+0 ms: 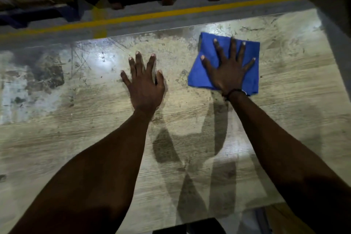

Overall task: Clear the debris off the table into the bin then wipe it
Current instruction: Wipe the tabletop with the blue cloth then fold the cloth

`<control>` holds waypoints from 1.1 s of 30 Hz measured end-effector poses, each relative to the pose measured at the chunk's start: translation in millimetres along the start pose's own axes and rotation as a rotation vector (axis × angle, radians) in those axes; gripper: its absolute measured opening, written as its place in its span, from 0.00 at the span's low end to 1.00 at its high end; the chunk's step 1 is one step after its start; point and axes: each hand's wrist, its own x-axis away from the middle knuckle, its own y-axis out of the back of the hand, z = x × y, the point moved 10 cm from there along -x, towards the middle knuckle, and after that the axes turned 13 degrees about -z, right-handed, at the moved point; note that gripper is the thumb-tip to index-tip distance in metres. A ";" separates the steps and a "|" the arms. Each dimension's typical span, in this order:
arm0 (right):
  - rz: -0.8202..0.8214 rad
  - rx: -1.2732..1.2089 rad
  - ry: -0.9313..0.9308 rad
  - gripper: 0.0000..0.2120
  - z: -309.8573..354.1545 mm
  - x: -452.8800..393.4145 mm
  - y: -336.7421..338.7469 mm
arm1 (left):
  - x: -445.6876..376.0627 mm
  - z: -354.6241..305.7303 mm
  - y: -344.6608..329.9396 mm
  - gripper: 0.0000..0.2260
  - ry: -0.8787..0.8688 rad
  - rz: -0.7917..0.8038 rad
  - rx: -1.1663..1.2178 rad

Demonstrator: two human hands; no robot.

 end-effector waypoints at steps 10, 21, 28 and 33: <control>0.061 -0.041 0.308 0.36 38.7 207.0 40.3 | -0.4 -0.3 0.0 0.26 -0.021 0.041 0.049; 0.026 -0.017 -0.032 0.37 -37.9 93.9 29.4 | 98.3 1.1 30.0 0.27 -0.057 0.038 0.038; 0.025 -0.067 0.336 0.36 -21.0 283.5 70.2 | 166.8 3.2 51.9 0.27 -0.047 0.039 0.002; 0.031 0.061 0.199 0.37 -129.4 240.6 80.1 | 218.6 -25.7 55.0 0.28 -0.006 0.055 0.043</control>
